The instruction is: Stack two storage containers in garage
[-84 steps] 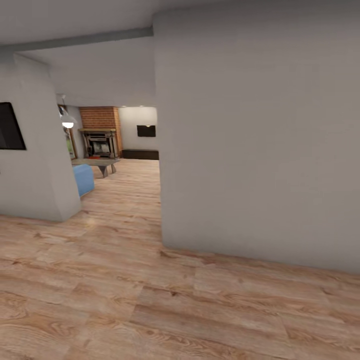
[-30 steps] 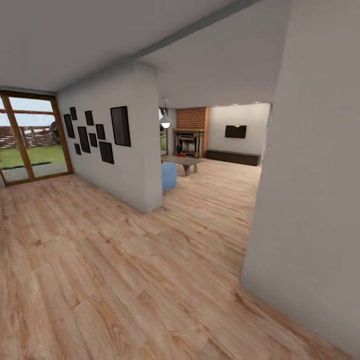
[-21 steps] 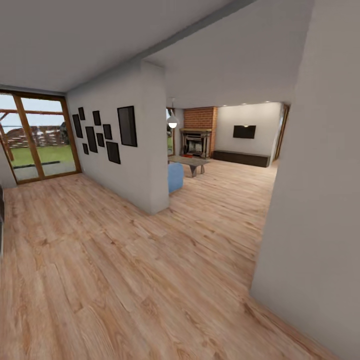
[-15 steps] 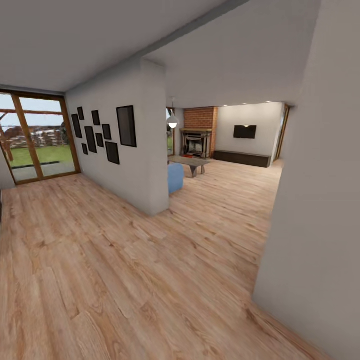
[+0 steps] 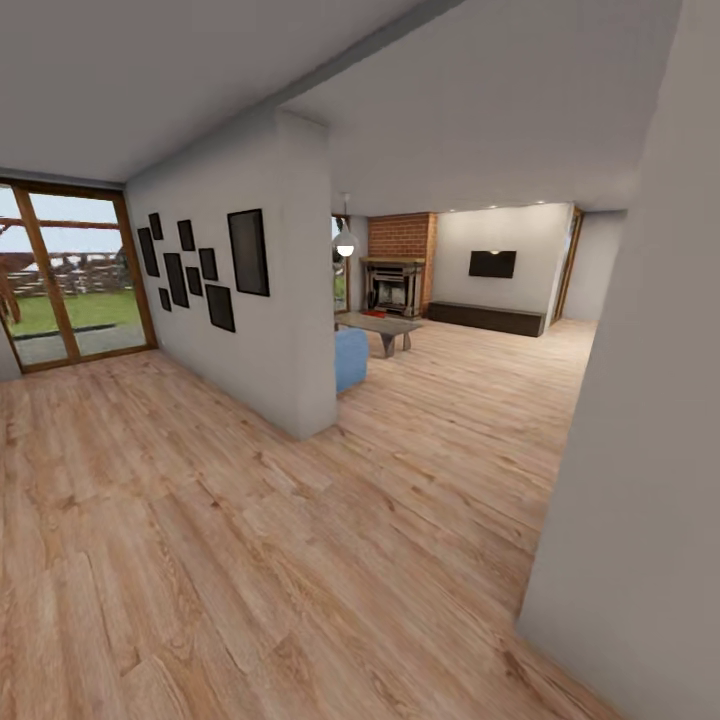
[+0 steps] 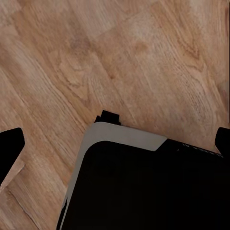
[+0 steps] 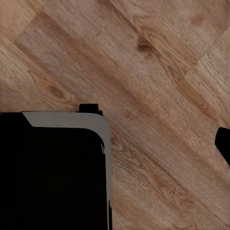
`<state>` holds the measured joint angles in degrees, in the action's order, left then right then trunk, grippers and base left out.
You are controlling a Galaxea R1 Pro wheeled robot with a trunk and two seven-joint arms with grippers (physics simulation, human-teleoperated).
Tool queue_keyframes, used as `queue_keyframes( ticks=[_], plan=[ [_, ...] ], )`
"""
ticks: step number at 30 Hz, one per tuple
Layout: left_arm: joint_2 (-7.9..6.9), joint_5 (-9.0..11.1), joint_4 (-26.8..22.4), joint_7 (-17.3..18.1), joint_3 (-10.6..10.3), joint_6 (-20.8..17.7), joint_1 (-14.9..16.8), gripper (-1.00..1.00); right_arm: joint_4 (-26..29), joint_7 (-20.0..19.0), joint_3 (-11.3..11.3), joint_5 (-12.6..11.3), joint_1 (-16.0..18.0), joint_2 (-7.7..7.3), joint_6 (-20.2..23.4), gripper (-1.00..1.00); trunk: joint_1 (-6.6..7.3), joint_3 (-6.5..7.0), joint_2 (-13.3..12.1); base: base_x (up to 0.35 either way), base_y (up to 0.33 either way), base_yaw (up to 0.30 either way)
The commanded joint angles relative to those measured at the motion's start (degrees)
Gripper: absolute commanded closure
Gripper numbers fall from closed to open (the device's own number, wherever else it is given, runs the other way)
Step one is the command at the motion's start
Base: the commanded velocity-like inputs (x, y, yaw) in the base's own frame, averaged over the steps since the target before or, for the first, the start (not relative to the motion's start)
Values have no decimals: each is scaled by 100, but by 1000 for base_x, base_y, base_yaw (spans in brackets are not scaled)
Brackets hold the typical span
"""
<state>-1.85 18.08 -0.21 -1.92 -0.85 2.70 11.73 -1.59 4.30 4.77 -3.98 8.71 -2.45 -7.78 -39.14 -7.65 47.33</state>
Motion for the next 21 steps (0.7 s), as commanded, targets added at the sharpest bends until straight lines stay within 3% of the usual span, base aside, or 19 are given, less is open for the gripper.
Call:
queue_keyframes(
  ticks=[1, 21],
  plan=[
    [1, 25, 3, -10, -11, 12, 4, -100, -17, 9, 49, -40, 8, 0, -34, -100, -4, -8, 5, 325, 0, 0],
    [9, 20, 3, -28, -12, 33, 4, -100, -17, 17, 75, -17, 8, -31, -18, -100, -4, -8, 5, 325, 0, 0]
  ],
)
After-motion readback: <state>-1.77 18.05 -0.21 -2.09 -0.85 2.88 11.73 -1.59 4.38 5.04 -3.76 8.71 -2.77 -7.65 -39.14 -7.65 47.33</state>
